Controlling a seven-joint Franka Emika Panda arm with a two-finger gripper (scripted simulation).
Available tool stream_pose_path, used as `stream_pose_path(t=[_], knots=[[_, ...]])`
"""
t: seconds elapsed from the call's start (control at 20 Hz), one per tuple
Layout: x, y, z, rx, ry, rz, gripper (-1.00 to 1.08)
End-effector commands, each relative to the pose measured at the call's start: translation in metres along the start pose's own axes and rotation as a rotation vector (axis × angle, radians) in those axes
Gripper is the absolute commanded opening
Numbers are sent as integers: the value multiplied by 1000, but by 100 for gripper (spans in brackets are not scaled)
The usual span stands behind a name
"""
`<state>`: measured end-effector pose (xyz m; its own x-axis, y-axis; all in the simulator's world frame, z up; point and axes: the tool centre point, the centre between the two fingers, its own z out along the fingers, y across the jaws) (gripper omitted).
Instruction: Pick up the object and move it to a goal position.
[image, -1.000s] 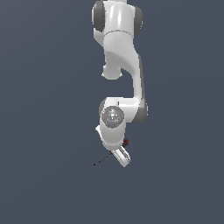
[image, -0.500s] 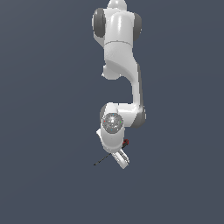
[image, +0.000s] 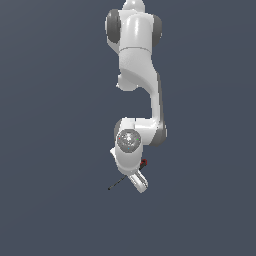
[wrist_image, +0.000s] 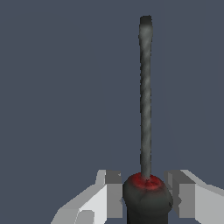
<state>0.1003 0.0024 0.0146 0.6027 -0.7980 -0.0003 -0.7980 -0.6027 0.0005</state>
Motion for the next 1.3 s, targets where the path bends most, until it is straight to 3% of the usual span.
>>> stream_pose_path(t=[0.0, 0.6, 1.25], knots=[[0, 0, 0, 0, 0, 0, -100], [-11, 0, -38, 1, -1, 0, -100], [-48, -1, -170, 1, -1, 1, -100]])
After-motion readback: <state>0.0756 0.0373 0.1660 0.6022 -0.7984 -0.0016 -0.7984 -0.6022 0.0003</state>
